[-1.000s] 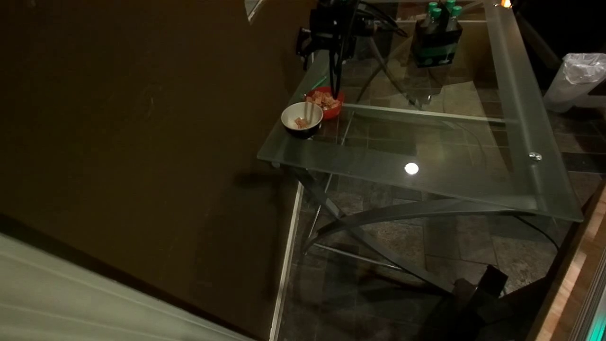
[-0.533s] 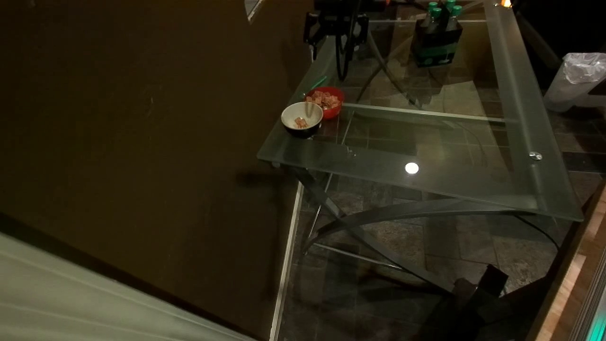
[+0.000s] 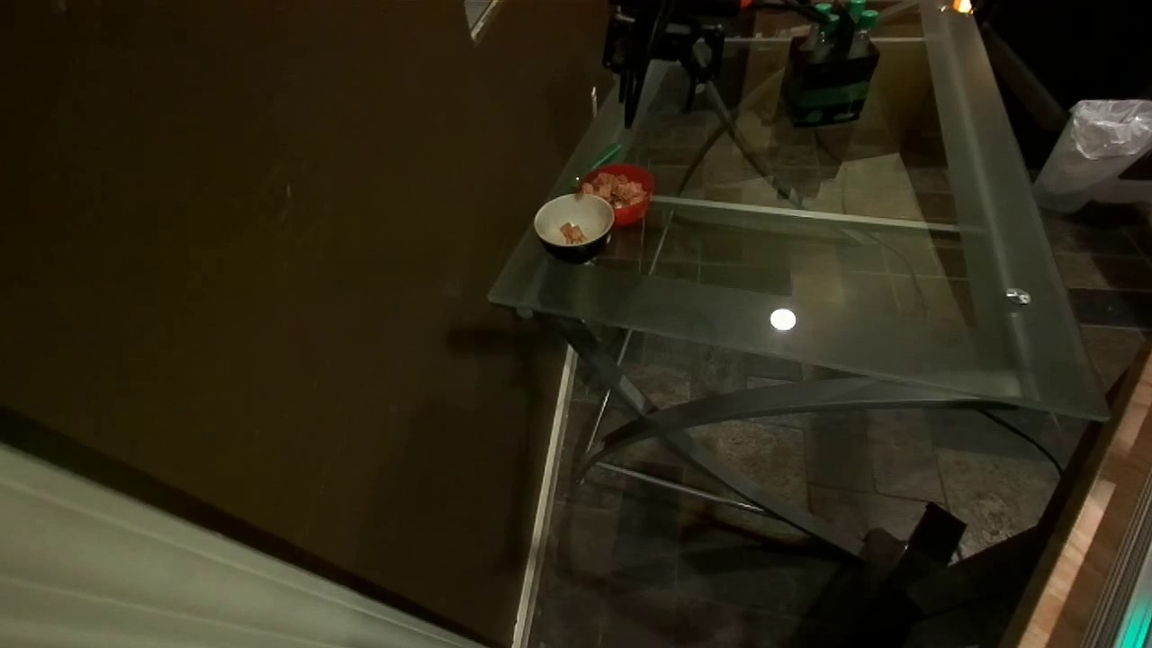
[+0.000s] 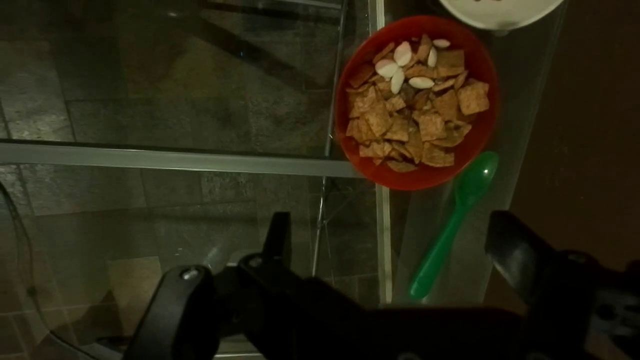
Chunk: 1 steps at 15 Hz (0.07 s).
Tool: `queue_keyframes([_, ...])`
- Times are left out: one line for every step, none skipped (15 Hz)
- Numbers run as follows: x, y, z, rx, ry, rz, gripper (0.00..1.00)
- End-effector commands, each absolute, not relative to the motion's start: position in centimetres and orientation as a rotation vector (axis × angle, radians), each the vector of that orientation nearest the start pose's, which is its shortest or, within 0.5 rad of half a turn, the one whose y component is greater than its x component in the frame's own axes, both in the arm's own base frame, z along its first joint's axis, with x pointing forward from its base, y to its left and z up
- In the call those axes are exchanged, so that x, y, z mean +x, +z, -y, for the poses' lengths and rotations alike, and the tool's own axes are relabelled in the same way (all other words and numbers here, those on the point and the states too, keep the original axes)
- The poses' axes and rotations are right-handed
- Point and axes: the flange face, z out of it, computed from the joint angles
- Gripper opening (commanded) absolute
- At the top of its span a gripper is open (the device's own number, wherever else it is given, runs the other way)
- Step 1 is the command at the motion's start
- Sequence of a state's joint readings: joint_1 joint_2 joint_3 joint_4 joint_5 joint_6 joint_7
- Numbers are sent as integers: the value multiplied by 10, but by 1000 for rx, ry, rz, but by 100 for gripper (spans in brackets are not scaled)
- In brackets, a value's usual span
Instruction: Use the green spoon to put some of the contents of the pink bowl into the ceramic bowl
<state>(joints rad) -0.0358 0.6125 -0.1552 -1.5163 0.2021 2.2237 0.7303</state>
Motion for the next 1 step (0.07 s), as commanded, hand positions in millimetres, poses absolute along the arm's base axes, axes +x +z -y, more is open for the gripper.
queue_keyframes([708,317,111,-2660,-119,-1462,100])
